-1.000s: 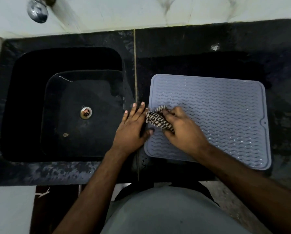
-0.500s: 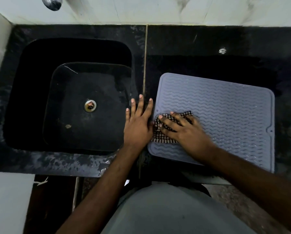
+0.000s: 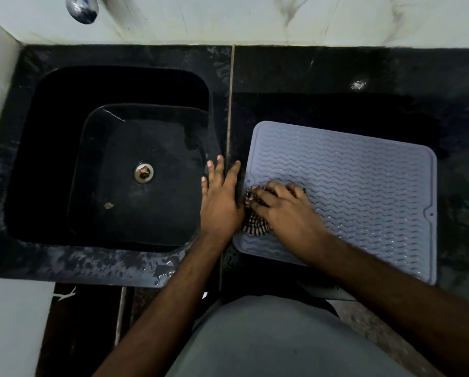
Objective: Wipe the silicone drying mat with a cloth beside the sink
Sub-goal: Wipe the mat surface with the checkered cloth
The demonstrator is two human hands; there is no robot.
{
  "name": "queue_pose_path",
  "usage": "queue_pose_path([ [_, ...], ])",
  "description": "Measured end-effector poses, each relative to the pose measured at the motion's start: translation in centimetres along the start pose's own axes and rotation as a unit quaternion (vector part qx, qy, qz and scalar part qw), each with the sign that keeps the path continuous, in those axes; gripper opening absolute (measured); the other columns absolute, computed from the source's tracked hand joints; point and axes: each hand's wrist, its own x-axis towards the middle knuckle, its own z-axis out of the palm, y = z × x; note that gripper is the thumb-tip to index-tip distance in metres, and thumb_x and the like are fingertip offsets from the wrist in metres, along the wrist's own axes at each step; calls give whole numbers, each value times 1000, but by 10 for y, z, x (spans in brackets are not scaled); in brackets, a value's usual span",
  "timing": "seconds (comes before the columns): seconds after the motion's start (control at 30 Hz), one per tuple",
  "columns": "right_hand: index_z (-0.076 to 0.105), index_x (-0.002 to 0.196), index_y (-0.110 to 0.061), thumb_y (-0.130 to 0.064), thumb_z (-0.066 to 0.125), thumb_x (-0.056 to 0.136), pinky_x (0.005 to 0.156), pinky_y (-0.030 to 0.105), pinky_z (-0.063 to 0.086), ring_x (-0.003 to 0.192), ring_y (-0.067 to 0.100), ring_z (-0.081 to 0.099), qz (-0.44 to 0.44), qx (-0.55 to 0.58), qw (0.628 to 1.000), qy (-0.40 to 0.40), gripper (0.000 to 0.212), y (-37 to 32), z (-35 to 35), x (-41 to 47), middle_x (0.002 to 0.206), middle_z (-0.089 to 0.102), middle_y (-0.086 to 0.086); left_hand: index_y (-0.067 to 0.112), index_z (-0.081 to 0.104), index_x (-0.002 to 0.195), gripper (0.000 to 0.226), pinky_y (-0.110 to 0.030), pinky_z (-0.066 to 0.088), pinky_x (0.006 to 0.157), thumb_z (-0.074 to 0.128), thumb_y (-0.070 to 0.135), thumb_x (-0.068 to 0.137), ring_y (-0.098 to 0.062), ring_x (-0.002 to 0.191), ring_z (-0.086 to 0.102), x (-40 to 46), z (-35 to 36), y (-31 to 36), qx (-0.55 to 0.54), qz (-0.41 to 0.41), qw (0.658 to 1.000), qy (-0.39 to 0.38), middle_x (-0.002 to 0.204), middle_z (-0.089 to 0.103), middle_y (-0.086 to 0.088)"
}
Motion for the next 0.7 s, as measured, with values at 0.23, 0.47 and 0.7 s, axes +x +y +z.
queue_pose_path([
  [0.23,69,118,-27,-25,51,88,110,59,29,143,28,28,34,34,999,-17,34,-11,14,9,152,39,1,21,45,149,57,-45,21,125,51,7,94,-21,145,36,-9,13,15,89,84,991,49,151,51,-1],
  [0.47,67,117,-31,-25,55,90,89,46,38,128,26,43,51,-4,998,23,30,-2,6,-4,146,47,-6,21,44,147,60,-45,29,121,53,2,90,-23,126,51,-5,10,19,90,51,994,34,133,63,-3],
  [0.7,73,92,-25,-24,56,88,78,46,35,105,32,41,51,-38,997,35,18,-6,7,-1,135,53,-4,27,52,144,51,-48,20,125,55,16,94,-20,132,48,-3,22,20,198,87,976,30,137,57,3],
])
